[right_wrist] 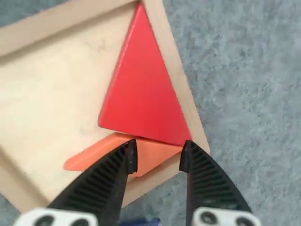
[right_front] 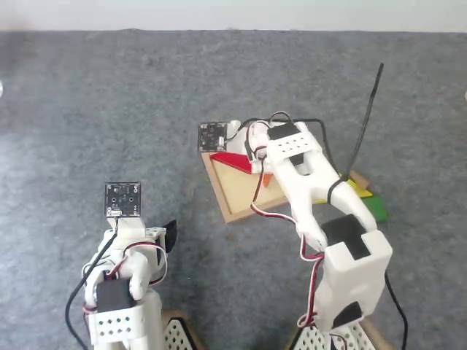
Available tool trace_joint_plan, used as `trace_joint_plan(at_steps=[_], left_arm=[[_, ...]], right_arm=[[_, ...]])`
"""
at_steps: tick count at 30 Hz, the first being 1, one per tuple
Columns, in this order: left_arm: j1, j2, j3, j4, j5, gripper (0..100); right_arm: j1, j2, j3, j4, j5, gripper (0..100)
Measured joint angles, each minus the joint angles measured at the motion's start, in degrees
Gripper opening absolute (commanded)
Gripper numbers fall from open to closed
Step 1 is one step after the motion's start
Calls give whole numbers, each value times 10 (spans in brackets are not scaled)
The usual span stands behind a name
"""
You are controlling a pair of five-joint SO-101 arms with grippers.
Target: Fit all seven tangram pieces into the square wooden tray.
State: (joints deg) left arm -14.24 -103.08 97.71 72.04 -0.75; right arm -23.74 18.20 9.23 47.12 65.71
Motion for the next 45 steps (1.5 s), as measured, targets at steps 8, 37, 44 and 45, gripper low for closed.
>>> trace_joint_plan(at_steps=[8, 37, 44, 45], left_arm=[[0, 0, 0, 0, 0, 271], [0, 0, 0, 0, 0, 271], [0, 0, 0, 0, 0, 271], [0, 0, 0, 0, 0, 271]], right_arm=[[17, -18, 55, -20, -49, 158], [20, -50, 76, -47, -295, 158], [-3, -84, 76, -8, -532, 158], [-3, -84, 76, -6, -565, 158]])
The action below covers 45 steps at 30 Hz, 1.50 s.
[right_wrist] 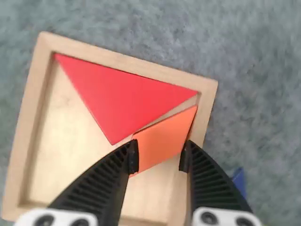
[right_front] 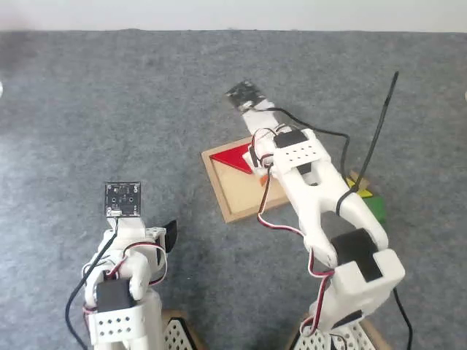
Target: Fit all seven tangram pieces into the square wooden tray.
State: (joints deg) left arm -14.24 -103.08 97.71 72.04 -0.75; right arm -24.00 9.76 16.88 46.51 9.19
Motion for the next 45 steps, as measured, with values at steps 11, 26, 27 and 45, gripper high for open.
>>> trace_joint_plan(at_steps=[11, 26, 27, 45], left_arm=[[0, 0, 0, 0, 0, 271], [0, 0, 0, 0, 0, 271], [0, 0, 0, 0, 0, 271], [0, 0, 0, 0, 0, 271]], right_arm=[[0, 68, -26, 17, -156, 192], [-35, 73, -29, 29, -201, 154], [-40, 79, -34, 33, -200, 125], [-22, 149, -163, 140, -159, 12]])
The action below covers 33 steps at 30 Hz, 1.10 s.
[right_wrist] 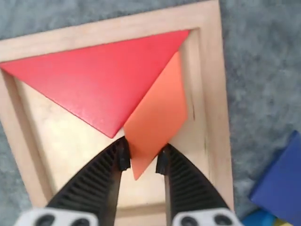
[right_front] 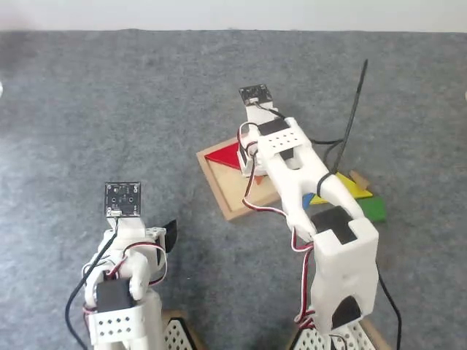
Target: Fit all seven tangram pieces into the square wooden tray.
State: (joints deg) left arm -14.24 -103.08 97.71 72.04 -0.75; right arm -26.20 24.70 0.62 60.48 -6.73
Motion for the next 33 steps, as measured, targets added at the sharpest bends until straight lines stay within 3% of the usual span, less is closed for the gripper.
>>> trace_joint_plan(at_steps=[13, 22, 33], left_arm=[[0, 0, 0, 0, 0, 271], [0, 0, 0, 0, 0, 271], [0, 0, 0, 0, 0, 271]], right_arm=[[-1, -217, 209, -155, 10, 8], [32, -233, 213, -238, 10, 8], [31, -233, 209, -258, 15, 8]])
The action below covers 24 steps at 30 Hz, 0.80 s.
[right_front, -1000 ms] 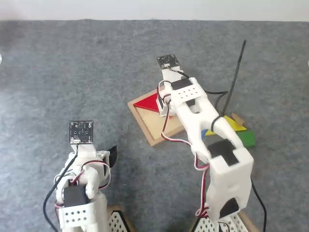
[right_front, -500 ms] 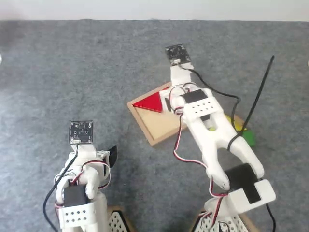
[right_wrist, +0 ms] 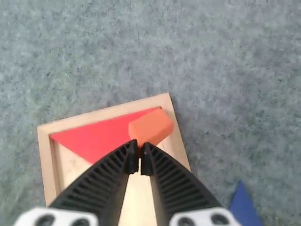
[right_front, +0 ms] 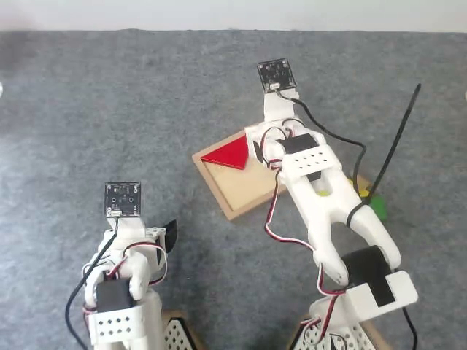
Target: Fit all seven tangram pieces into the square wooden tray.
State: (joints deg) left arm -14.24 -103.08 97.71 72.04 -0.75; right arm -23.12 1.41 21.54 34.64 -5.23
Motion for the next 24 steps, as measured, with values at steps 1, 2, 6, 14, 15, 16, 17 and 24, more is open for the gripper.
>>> trace_joint_plan(at_steps=[1, 2, 6, 14, 15, 16, 17, 24], left_arm=[[0, 0, 0, 0, 0, 271], [0, 0, 0, 0, 0, 271], [0, 0, 0, 0, 0, 271], [0, 0, 0, 0, 0, 271], [0, 0, 0, 0, 0, 271], [0, 0, 0, 0, 0, 271], [0, 0, 0, 0, 0, 271], [0, 0, 0, 0, 0, 271]], right_arm=[[0, 1, -6, -4, 5, 8], [0, 5, -14, -5, 10, 8], [0, 71, -69, -7, 18, 8], [0, 138, -115, 40, 21, 66], [-3, 138, -117, 64, 21, 99], [-7, 138, -117, 91, 21, 131], [-13, 138, -117, 118, 21, 161], [-29, 138, -117, 179, -75, 191]])
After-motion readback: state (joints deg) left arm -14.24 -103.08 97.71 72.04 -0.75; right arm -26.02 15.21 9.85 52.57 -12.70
